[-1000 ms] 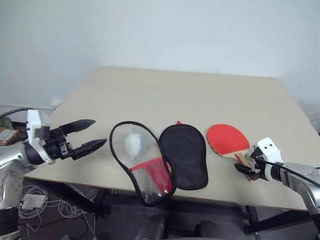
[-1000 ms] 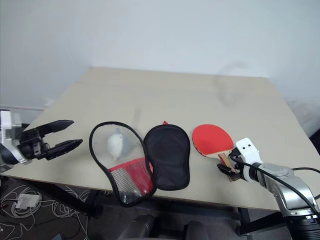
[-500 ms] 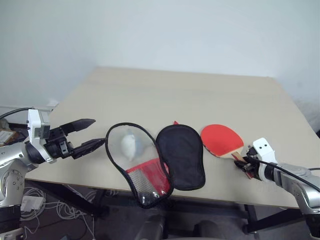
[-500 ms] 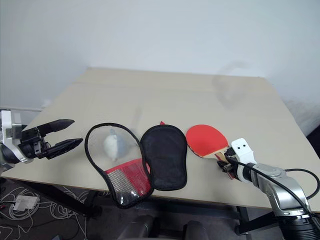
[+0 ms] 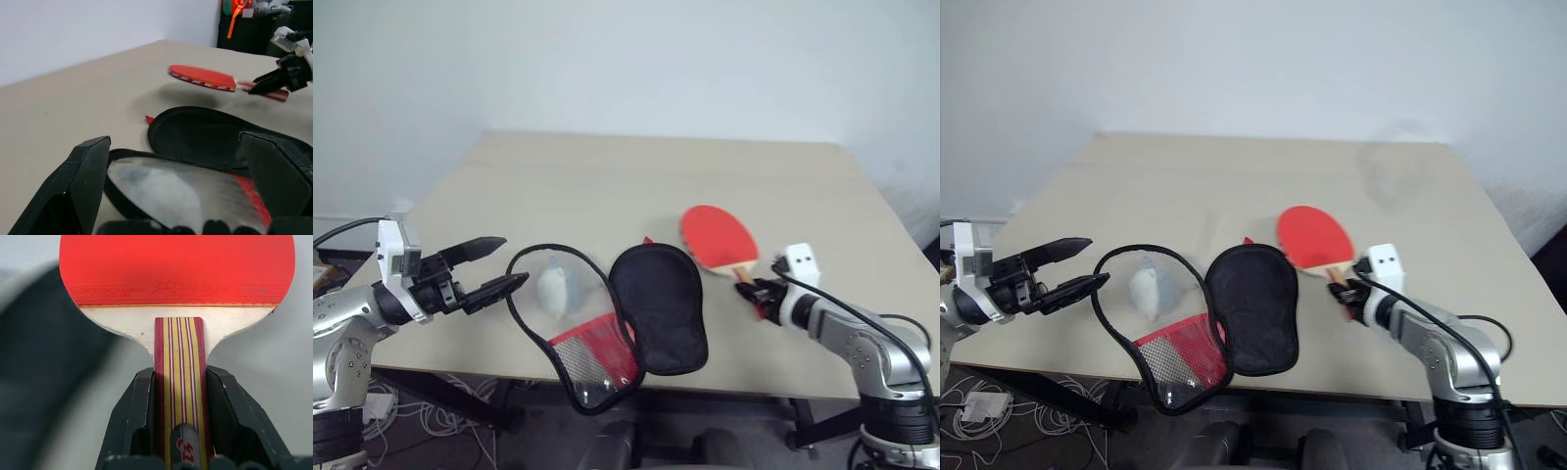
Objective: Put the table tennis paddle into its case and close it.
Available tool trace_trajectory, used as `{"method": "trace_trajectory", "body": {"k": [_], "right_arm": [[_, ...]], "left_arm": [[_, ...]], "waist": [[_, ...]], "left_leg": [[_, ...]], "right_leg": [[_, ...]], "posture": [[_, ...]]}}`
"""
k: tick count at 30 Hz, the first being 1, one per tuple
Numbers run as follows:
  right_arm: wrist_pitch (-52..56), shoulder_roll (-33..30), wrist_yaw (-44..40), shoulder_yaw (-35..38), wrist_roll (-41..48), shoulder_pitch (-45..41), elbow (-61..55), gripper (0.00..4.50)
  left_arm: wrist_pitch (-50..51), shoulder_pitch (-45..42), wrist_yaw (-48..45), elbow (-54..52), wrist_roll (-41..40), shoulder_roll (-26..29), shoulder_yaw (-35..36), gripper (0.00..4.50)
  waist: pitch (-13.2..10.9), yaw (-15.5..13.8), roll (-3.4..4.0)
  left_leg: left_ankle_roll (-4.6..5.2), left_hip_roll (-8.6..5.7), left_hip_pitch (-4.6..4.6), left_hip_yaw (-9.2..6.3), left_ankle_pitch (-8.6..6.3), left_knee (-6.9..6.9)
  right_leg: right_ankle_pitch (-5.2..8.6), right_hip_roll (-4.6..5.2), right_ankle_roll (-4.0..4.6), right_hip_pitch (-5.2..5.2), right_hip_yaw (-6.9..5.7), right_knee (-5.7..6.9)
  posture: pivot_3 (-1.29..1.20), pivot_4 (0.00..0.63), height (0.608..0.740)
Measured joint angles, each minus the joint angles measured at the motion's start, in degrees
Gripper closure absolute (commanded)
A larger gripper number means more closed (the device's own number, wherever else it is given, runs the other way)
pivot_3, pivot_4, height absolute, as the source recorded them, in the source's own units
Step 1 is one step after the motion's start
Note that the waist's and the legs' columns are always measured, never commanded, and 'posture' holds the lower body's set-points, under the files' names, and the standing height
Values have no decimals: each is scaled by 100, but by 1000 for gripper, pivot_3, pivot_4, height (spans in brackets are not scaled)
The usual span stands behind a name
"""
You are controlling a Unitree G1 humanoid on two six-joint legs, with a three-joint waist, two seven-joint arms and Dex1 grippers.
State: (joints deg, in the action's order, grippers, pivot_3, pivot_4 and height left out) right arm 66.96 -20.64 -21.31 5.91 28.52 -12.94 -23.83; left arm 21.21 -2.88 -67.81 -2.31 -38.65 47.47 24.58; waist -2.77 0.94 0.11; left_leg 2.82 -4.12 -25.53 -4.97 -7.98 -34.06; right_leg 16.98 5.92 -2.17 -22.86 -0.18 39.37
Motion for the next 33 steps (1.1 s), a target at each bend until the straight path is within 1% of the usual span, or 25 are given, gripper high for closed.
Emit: {"method": "trace_trajectory", "body": {"k": [4, 6, 9, 13, 19, 23, 33], "right_arm": [[744, 385, 221, -66, 310, -75, -470, 3387], [1058, 480, 287, -132, 411, -98, -662, 3387], [1459, 618, 322, -198, 545, -120, -866, 3387], [1879, 767, 474, -242, 574, -164, -904, 3387], [2438, 1275, 842, -235, 440, -326, -885, 3387], [2511, 1529, 1089, -223, 278, -464, -765, 3387], [2511, 1447, 1310, -276, 173, -564, -595, 3387]], "left_arm": [[0, 49, 41, -18, 0, -2, -8, 0], [0, 76, 59, -24, 0, -3, -8, 0], [0, 104, 66, -43, 0, -3, -8, 0], [0, 131, 75, -71, 0, -4, -10, 0], [1, 227, 120, -187, -3, -16, -20, 0], [1, 253, 161, -243, -5, -24, -22, 0], [1, 353, 195, -340, -6, -26, -22, 0]], "waist": [[-1, -41, -1], [-1, -55, -1], [-1, -58, -1], [-1, -55, -1], [-1, -53, 0], [-1, -62, 0], [-1, -111, 1]], "left_leg": [[3, -5, 1, 2, 1, -20], [3, -5, 1, 2, 1, -20], [2, -5, 2, 1, 1, -16], [2, -5, 2, 1, 1, -10], [2, -5, 2, 2, 1, -9], [2, -5, 2, 2, 1, -9], [2, -6, 3, 6, 2, -9]], "right_leg": [[-1, 3, -6, 14, -26, -1], [1, 3, -21, 16, -27, -4], [2, 2, -21, 13, -28, -4], [-8, 0, -4, 6, -27, -6], [-14, -4, 5, 5, -26, -6], [-15, -7, 6, 5, -29, -6], [-15, -8, 5, 5, -28, -6]], "posture": [[0, 0, 707], [0, 0, 707], [0, 0, 707], [0, 0, 707], [0, 0, 707], [0, 0, 707], [0, 0, 707]]}}
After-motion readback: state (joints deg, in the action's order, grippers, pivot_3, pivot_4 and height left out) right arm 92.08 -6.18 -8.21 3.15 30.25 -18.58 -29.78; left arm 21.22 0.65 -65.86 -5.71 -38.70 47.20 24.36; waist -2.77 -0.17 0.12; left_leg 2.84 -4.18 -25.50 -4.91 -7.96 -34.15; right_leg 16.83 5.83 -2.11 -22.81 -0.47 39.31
